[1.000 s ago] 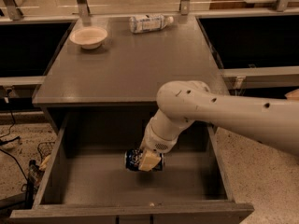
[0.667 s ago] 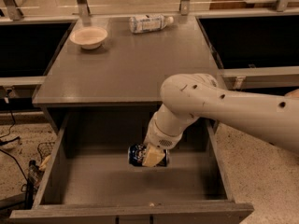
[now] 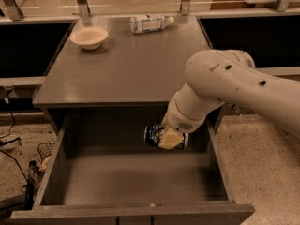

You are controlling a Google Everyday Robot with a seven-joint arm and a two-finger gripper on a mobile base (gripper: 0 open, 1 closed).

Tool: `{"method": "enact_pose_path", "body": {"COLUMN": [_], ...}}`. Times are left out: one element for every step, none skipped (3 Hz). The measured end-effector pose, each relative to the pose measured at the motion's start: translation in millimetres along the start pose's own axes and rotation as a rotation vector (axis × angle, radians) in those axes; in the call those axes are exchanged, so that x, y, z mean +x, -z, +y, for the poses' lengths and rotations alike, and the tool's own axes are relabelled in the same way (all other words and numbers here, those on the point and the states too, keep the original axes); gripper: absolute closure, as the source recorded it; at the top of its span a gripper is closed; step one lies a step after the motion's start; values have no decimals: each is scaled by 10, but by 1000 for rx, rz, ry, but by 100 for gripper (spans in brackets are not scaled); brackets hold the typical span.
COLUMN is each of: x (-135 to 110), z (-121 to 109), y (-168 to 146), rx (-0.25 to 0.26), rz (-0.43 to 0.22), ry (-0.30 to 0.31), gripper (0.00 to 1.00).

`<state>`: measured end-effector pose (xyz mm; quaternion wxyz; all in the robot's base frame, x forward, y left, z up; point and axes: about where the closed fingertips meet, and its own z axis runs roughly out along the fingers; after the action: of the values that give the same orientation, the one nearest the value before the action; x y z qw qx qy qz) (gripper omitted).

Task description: Pick pepsi can from top drawer and place on counter

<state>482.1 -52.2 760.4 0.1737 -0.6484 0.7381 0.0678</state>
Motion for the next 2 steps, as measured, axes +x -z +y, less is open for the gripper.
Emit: {"method": "enact_pose_path", "body": {"x": [-12,-58], "z": [-53,-294], "y": [-29,214], "rx": [6,56], "rz": [-2,3], "ry": [-4,-10], "gripper": [100,100]}}
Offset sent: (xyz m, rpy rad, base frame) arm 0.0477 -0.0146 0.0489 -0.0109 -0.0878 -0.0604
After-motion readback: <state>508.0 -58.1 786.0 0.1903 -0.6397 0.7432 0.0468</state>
